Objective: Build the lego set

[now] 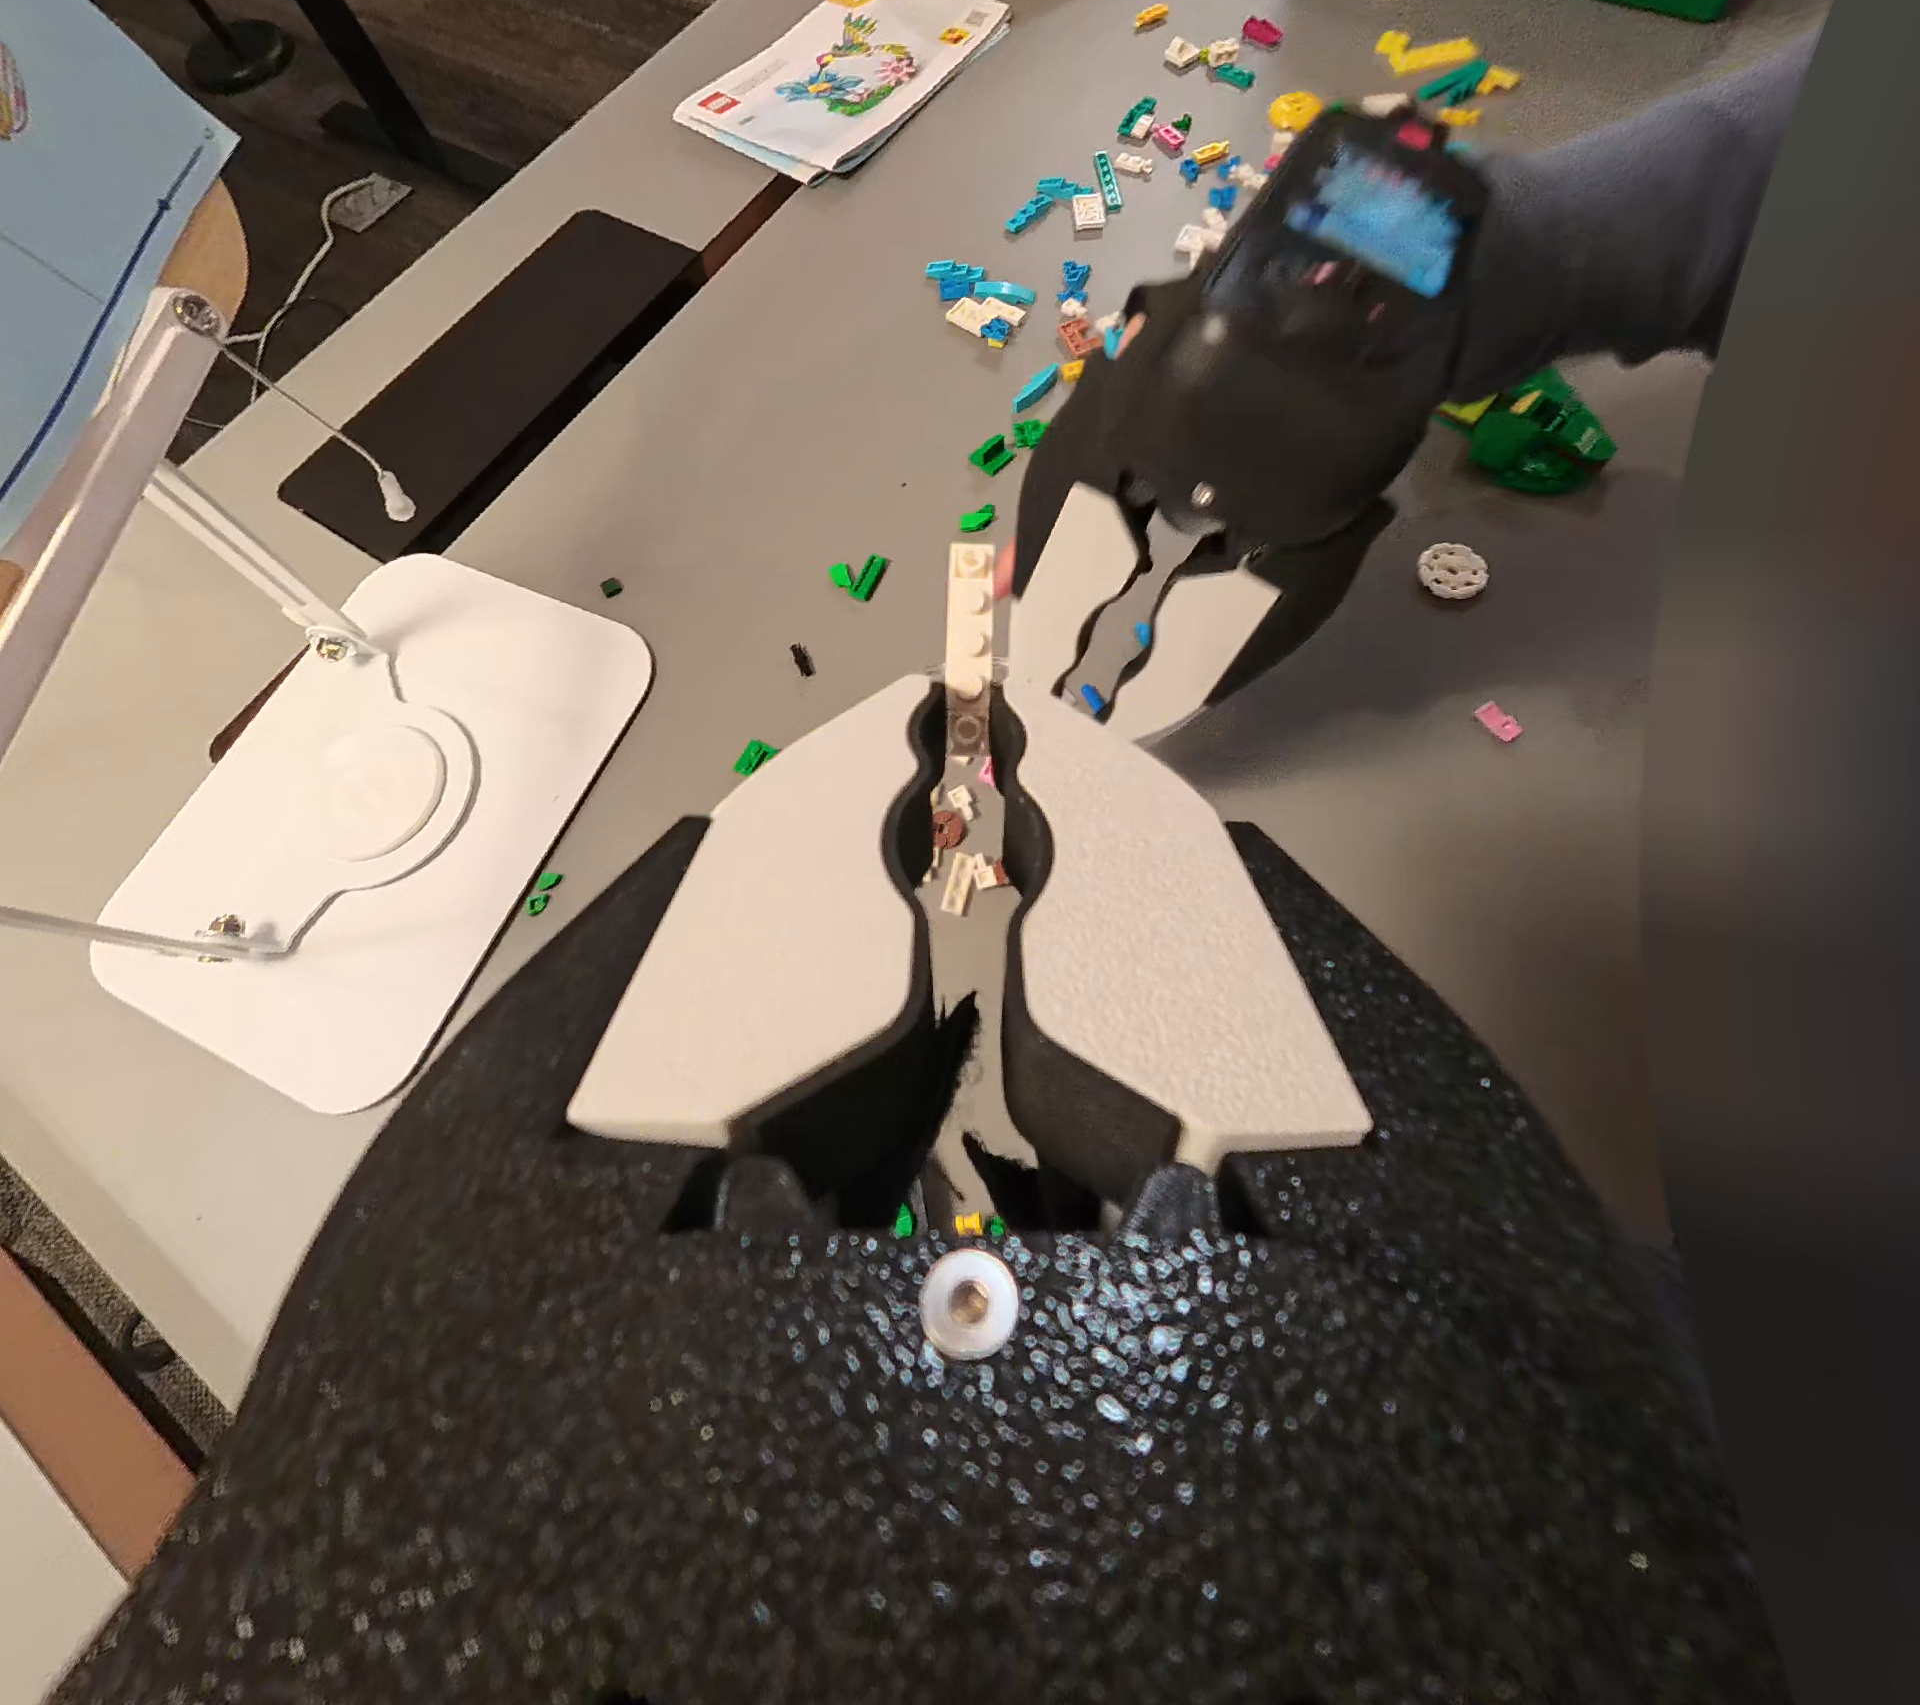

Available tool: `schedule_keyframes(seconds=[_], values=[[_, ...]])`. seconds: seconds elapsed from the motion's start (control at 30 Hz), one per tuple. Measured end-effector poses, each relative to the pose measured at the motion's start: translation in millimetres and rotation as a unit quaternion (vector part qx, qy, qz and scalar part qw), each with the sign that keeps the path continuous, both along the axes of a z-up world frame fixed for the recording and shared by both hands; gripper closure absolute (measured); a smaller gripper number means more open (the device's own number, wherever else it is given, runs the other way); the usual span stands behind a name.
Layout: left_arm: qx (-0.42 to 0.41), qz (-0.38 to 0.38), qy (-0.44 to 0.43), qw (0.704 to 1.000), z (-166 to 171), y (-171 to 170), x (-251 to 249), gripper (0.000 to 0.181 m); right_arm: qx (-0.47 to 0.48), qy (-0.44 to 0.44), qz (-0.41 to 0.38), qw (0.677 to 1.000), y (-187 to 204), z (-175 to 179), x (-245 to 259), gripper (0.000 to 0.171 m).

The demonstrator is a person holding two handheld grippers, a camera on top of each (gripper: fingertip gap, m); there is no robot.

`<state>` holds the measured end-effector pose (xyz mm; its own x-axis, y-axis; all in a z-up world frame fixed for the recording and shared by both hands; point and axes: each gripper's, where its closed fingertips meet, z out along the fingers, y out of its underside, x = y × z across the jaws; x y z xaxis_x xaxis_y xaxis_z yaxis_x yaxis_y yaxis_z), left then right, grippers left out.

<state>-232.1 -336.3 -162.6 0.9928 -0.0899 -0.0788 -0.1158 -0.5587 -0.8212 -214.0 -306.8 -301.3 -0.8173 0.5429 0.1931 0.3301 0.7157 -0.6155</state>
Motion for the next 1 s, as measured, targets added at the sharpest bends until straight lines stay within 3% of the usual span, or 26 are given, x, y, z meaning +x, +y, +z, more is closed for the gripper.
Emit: schedule_keyframes(seconds=[0.03,0.33,0.57,0.87,1.0], values=[[0.001,0.001,0.0,1.0,0.2,-0.7,-0.6,0.174,0.0,0.0,0.003,1.0,-2.2,-7.9,-5.3,0.16],[0.005,0.009,-0.004,1.0,0.2,-5.9,-5.5,0.174,-0.026,-0.054,0.039,0.997,-17.1,-36.4,-32.4,0.164],[0.008,0.012,-0.004,1.0,0.9,-7.5,-7.3,0.174,-0.066,-0.091,0.07,0.991,-28.3,-36.3,-39.2,0.163],[0.01,0.014,-0.003,1.0,1.6,-9.3,-8.0,0.174,0.037,-0.093,0.123,0.987,-31.5,-50.7,-40.3,0.165],[0.014,0.005,-0.01,1.0,1.7,-9.8,-5.9,0.174,0.048,-0.056,0.105,0.992,-22.9,-43.4,-41.5,0.165]])
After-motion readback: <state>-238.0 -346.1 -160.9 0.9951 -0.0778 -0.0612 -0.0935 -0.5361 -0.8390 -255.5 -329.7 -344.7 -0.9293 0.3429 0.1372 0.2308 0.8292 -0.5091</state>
